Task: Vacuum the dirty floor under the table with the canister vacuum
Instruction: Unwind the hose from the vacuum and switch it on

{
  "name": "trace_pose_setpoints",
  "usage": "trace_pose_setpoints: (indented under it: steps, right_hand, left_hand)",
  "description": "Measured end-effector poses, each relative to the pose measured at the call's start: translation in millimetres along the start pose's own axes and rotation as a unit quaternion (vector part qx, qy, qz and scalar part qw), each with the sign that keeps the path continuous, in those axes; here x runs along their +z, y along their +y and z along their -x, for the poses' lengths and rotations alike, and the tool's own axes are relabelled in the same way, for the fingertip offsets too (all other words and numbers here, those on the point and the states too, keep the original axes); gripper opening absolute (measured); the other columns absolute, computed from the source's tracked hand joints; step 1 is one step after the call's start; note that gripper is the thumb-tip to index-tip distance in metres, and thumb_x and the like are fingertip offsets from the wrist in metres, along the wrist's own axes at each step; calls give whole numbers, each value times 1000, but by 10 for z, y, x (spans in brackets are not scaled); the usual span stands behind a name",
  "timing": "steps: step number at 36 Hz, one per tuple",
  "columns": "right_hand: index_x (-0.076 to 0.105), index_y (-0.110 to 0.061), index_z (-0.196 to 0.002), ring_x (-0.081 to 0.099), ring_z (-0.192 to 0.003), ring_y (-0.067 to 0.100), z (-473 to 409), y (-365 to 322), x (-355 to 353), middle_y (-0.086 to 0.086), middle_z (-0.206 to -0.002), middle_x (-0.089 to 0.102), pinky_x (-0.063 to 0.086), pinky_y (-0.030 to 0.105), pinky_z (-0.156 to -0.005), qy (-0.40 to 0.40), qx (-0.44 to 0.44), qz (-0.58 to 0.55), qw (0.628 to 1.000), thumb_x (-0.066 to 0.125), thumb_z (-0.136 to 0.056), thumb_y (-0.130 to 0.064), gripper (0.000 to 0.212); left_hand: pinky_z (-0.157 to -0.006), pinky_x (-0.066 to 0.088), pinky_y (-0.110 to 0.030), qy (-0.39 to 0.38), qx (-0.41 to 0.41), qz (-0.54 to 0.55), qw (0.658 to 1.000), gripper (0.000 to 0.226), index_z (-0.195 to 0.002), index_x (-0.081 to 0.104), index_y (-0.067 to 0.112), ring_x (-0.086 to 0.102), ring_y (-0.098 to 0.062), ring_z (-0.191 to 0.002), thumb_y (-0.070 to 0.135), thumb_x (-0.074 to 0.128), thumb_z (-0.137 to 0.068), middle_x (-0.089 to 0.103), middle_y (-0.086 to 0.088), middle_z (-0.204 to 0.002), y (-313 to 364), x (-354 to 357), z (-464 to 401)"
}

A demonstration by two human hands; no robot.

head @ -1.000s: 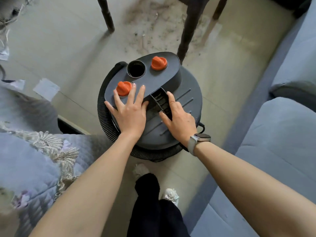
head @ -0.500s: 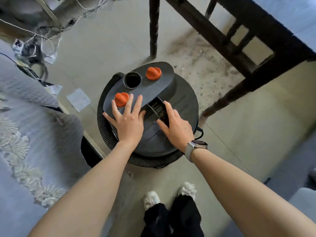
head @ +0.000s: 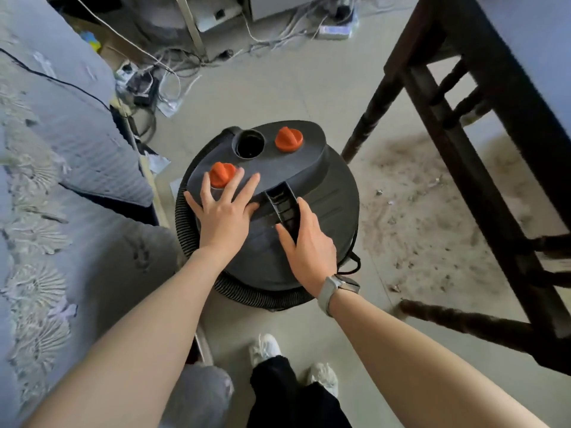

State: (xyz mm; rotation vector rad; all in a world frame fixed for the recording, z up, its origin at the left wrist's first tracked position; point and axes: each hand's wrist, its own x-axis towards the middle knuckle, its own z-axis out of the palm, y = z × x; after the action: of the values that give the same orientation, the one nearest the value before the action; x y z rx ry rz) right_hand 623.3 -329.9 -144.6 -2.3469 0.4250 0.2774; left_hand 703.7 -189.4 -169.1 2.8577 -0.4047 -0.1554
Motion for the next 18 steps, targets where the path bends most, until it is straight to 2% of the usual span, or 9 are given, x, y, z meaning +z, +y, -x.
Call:
trace_pose_setpoints:
  steps: [6,11,14,16,18]
  right_hand:
    - [20,-22,-150,60,-109,25,-727,-358,-36,0,-143,45,47,38,-86,5,-2,15,1000,42,-98,-46,61]
    - [23,-23,-149,59,-110,28,-1331,-694,-59,-1,-144,45,46,38,-88,13,7,15,1000,44,-98,-46,59]
    - [23,-24,-149,58,-112,28,-1668,-865,-87,-1,-143,45,45,38,-89,6,14,17,1000,44,-98,-45,59]
    - [23,-24,-148,58,-112,29,-1874,-961,-104,-1,-143,46,46,38,-89,5,13,16,1000,45,-97,-45,59]
    - [25,-23,-148,58,-112,30,-2100,-1051,-118,1,-143,46,46,38,-88,7,13,18,1000,46,-97,-45,59]
  left_hand:
    - [-96,7,-82,22,-5,18,1000,51,-140,48,32,22,-53,-136,25,62,-91,44,1,-148,-284,-92,-725]
    - [-96,23,-79,0,4,31,1000,54,-142,38,35,19,-56,-135,28,58,-92,42,0,-149,-592,-181,-1399]
    - [-97,18,-80,-3,5,27,1000,54,-144,37,36,16,-55,-137,29,56,-93,39,1,-151,-691,-250,-1735]
    - [-100,5,-81,-14,-13,20,1000,53,-145,37,39,10,-51,-141,31,54,-95,33,6,-154,-709,-311,-1934]
    - [-101,0,-77,-19,-25,16,999,52,-145,35,40,5,-46,-143,32,51,-97,27,10,-156,-735,-372,-2141]
